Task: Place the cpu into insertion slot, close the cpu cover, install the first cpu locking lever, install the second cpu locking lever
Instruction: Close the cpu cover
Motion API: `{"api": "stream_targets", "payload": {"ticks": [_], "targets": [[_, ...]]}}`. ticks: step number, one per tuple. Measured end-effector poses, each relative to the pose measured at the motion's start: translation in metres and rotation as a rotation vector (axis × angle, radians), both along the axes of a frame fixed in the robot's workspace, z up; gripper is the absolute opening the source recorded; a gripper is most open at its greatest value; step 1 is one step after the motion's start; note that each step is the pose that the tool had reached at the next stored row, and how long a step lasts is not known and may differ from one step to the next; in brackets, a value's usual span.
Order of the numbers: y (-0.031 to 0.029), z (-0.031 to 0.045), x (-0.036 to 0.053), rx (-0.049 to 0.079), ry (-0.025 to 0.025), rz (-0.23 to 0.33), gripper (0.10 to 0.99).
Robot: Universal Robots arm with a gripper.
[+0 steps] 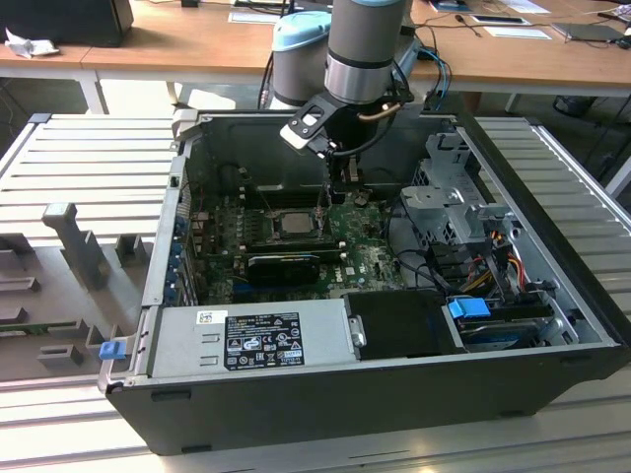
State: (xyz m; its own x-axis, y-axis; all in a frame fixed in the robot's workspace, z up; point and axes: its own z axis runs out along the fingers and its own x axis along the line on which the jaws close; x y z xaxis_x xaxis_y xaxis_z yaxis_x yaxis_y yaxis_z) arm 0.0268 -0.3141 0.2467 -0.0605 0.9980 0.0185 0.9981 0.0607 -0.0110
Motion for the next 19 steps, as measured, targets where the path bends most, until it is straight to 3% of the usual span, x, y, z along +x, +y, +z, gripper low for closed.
{"api": "stream_targets", "payload": {"ticks": [19], "targets": [[0.0, 0.0, -0.0086, 0.0, 0.0, 0.0, 0.106]]}}
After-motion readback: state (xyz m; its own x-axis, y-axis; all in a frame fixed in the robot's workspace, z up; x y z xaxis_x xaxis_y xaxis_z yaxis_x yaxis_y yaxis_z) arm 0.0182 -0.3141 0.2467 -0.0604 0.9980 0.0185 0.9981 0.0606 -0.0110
